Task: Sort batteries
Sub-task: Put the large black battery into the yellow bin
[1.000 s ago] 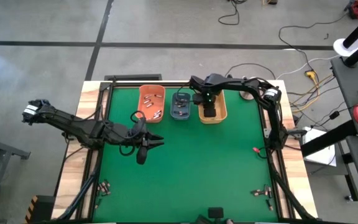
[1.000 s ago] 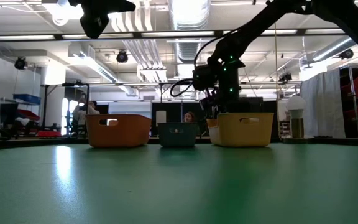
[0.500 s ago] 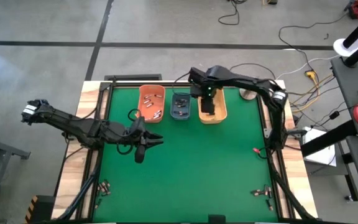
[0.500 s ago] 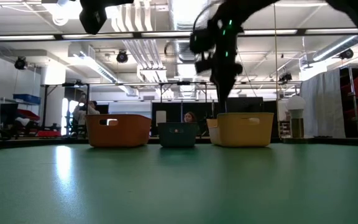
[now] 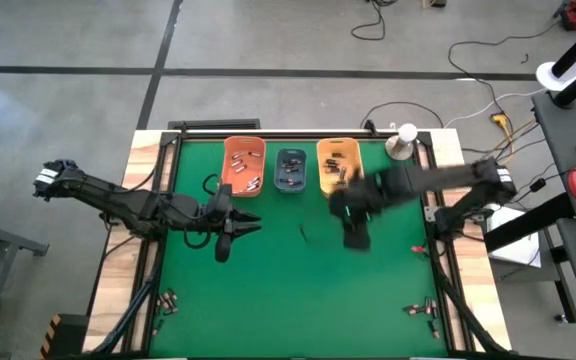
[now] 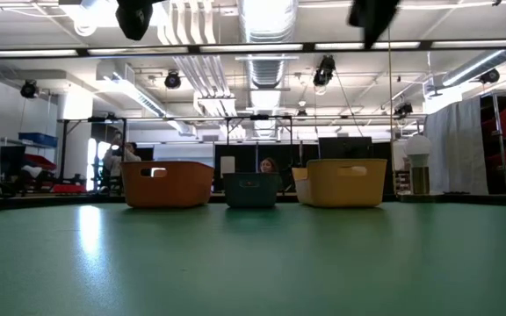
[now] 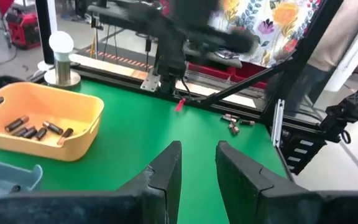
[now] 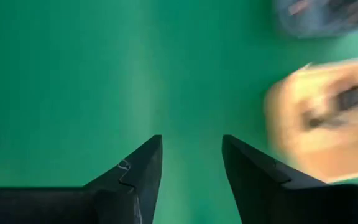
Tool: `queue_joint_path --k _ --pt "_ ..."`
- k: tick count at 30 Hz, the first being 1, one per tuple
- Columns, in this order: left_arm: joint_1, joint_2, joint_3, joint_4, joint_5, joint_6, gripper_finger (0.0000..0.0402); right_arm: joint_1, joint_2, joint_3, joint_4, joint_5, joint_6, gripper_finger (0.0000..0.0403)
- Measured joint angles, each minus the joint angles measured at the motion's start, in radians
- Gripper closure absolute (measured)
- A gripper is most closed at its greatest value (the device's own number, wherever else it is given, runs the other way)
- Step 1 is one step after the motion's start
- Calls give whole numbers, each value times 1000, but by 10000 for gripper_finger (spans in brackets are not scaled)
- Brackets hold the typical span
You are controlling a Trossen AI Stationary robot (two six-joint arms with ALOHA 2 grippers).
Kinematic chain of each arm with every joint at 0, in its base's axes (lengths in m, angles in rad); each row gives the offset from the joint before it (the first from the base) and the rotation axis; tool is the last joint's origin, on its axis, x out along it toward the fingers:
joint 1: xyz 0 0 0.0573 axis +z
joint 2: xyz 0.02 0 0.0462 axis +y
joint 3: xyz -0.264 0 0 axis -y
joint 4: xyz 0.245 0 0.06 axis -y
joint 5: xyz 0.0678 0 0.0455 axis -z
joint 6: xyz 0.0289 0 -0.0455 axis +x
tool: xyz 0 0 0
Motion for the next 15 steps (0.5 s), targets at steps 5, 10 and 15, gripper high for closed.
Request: queue_joint_path --k 5,10,15 --pt "0 0 0 14 0 45 322 290 11 -110 -3 -13 358 209" --pt "0 0 0 14 0 61 322 515 54 -226 44 -154 667 173" --pt "0 0 0 18 0 57 322 673 92 -355 242 -376 1035 142"
